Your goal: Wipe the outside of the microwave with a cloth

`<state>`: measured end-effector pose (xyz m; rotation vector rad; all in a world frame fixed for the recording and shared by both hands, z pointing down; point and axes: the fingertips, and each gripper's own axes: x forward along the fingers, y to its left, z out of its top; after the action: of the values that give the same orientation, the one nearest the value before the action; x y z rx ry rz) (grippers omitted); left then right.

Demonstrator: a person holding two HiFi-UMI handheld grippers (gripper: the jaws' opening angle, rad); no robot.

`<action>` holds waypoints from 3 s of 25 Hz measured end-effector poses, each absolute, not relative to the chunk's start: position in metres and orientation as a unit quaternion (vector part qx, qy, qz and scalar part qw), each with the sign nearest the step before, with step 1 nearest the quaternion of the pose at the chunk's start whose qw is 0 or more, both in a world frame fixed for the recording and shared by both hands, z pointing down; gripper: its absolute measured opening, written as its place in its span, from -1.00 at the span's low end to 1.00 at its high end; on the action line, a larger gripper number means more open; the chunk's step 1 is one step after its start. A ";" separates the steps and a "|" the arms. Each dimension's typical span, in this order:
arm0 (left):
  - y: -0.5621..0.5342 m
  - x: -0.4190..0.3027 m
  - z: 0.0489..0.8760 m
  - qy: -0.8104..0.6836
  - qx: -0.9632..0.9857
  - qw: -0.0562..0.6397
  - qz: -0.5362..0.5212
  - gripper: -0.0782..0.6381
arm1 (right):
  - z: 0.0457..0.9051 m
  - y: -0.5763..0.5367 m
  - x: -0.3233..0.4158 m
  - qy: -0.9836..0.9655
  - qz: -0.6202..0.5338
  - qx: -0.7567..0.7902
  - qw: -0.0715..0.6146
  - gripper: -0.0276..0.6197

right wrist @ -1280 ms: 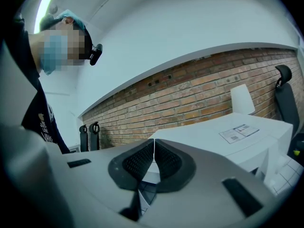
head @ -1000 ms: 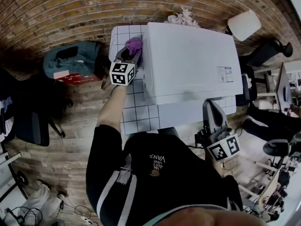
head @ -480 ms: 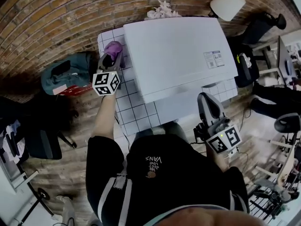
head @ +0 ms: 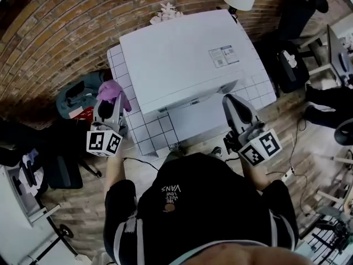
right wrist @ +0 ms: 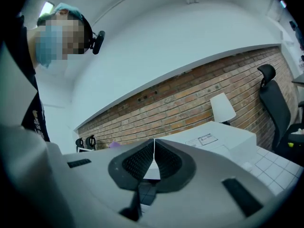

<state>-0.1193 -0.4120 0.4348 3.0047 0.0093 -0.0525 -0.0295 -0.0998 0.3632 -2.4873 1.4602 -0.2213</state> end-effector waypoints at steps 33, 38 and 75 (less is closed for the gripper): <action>0.081 0.055 0.399 0.113 0.992 0.053 -0.035 -0.39 | 0.387 0.260 0.111 0.481 -0.043 -0.865 0.137 -0.91; 0.104 0.120 0.402 0.106 0.991 0.076 -0.036 -0.39 | 0.385 0.254 0.165 0.517 -0.046 -0.846 0.121 -0.90; 0.067 0.203 0.447 -0.285 0.799 0.453 -0.274 -0.39 | 0.399 0.095 0.320 0.862 -0.152 -0.480 0.057 -0.91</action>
<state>0.2033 0.0668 0.4472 1.9736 -0.7036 -0.6774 0.3199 0.0953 0.3989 -1.4554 2.6141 -0.4615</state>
